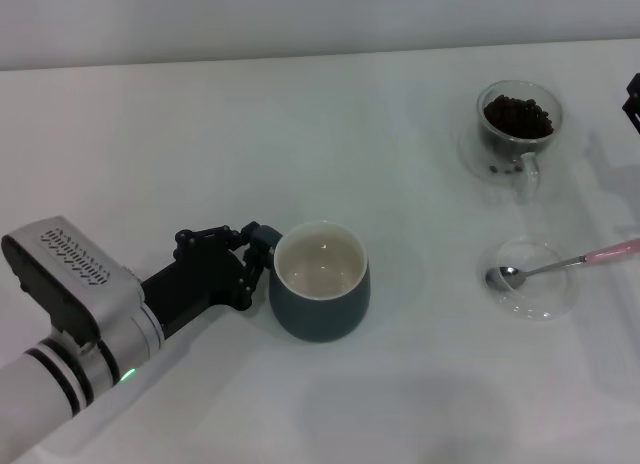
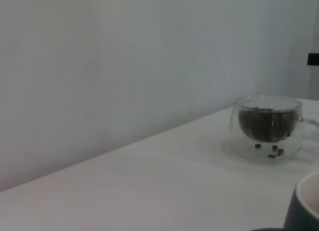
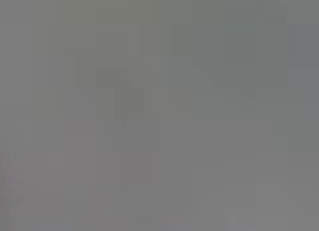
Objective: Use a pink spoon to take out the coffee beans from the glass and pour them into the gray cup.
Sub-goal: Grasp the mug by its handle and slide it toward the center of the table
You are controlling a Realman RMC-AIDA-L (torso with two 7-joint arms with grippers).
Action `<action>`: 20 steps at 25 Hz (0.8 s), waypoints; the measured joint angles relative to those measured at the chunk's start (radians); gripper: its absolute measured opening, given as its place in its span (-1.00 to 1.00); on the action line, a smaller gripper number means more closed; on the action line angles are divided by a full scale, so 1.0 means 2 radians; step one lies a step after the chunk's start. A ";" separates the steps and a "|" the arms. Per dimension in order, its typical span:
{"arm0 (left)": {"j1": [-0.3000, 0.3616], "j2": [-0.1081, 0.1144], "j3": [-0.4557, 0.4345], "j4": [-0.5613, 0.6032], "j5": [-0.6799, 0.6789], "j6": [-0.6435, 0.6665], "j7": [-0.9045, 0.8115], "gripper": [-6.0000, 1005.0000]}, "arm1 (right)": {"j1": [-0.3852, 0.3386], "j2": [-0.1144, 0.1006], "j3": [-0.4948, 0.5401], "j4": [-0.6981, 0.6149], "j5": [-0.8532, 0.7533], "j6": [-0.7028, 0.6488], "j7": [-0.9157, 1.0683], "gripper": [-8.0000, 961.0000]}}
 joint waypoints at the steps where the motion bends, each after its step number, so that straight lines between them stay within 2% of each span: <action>1: 0.002 0.000 0.000 0.000 0.000 -0.005 0.000 -0.80 | 0.000 0.000 0.000 -0.001 0.000 0.000 0.000 0.75; 2: 0.004 0.000 0.000 0.000 0.000 -0.012 0.000 -0.81 | 0.000 0.000 0.000 -0.002 0.000 0.000 0.000 0.75; 8: 0.021 0.002 -0.006 0.004 -0.002 -0.054 0.000 -0.50 | 0.004 -0.001 0.000 -0.005 0.001 0.004 0.001 0.75; 18: 0.053 0.003 -0.020 0.006 -0.004 -0.077 0.000 0.31 | 0.001 -0.001 0.000 -0.015 0.001 0.012 0.020 0.75; 20: 0.060 0.003 -0.024 0.006 -0.004 -0.082 0.000 0.35 | 0.000 -0.001 0.000 -0.015 0.001 0.013 0.021 0.75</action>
